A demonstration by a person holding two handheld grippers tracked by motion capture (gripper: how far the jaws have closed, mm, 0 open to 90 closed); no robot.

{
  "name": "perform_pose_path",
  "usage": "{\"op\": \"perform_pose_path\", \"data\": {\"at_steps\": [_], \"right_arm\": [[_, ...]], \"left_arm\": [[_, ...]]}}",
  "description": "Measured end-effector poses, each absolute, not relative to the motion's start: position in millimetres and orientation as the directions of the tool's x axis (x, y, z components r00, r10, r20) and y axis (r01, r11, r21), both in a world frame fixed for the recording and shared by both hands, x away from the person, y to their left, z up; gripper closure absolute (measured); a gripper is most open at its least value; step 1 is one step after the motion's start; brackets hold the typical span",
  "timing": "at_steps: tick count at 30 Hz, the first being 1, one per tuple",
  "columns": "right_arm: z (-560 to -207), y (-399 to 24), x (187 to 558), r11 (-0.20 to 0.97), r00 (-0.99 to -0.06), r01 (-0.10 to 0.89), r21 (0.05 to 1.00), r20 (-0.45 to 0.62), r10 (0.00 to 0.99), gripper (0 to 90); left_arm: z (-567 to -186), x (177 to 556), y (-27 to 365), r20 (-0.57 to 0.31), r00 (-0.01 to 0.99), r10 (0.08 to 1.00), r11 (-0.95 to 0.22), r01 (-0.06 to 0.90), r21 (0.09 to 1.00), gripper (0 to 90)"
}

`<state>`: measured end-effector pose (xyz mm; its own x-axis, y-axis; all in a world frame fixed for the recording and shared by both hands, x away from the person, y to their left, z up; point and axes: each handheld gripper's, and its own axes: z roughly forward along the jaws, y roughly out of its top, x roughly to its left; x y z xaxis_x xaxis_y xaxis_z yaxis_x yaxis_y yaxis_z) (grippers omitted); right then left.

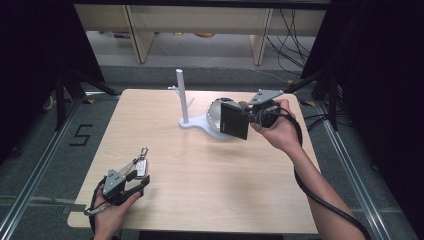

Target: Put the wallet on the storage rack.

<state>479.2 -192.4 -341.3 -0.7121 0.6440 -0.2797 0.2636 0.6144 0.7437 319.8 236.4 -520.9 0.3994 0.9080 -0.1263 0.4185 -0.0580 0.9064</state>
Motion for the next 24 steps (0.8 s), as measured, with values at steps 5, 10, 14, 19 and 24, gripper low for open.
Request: {"op": "perform_pose_path", "data": {"at_steps": [5, 10, 14, 19, 24], "right_arm": [[-336, -190, 487, 0.603, -0.708, 0.268, 0.751, -0.271, 0.652, 79.4], [-334, -185, 494, 0.586, -0.693, 0.265, 0.766, -0.271, 0.668, 79.4], [-334, -181, 503, 0.577, -0.687, 0.257, 0.775, -0.273, 0.674, 79.4], [-335, -177, 512, 0.570, -0.680, 0.255, 0.781, -0.274, 0.680, 79.3], [-340, -174, 520, 0.559, -0.672, 0.263, 0.786, -0.267, 0.691, 79.3]], "left_arm": [[-521, 320, 237, -0.128, 0.397, 0.909, -0.054, 0.417, 0.907, 44.1], [-521, 320, 237, -0.131, 0.396, 0.909, -0.050, 0.416, 0.908, 44.1], [-521, 320, 237, -0.132, 0.394, 0.910, -0.047, 0.414, 0.909, 44.1], [-522, 320, 237, -0.133, 0.390, 0.911, -0.047, 0.418, 0.907, 44.1], [-522, 320, 237, -0.133, 0.394, 0.910, -0.048, 0.419, 0.907, 44.1]]}}
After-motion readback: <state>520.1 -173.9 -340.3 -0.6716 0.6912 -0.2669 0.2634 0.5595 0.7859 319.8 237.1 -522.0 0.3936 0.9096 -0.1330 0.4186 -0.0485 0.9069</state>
